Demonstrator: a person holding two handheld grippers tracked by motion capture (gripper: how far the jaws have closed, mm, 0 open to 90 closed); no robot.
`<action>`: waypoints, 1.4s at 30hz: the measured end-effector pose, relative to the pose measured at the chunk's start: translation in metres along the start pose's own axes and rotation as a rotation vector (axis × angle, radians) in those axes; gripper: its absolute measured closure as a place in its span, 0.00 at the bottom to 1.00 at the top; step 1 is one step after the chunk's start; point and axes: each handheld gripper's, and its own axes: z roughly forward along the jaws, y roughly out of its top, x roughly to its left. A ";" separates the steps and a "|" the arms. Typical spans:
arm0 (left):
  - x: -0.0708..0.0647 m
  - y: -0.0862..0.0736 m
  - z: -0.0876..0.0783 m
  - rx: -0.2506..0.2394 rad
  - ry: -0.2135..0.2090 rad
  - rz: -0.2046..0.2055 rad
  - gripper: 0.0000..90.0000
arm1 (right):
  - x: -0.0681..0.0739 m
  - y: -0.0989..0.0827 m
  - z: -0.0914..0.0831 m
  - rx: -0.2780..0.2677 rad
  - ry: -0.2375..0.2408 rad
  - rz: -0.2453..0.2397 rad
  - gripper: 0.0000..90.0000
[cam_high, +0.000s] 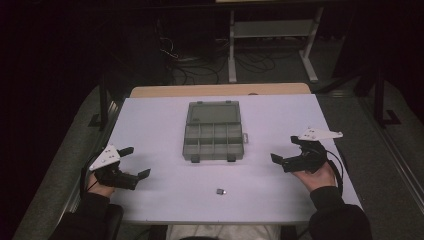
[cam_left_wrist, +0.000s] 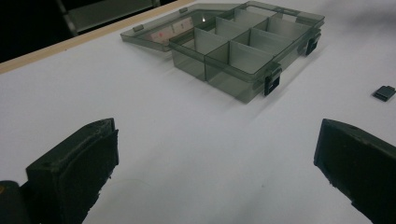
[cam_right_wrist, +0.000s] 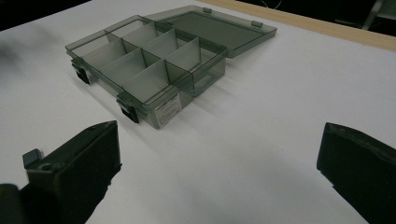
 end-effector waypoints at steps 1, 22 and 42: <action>0.000 0.000 0.000 0.000 0.000 0.000 0.00 | 0.000 0.000 0.000 0.000 0.000 0.000 0.00; -0.001 0.000 0.000 0.004 -0.011 0.008 0.00 | 0.005 0.000 0.002 0.028 0.006 -0.021 0.00; -0.002 -0.001 0.000 0.018 0.001 0.011 0.00 | 0.021 0.022 0.001 0.079 0.058 -0.093 0.00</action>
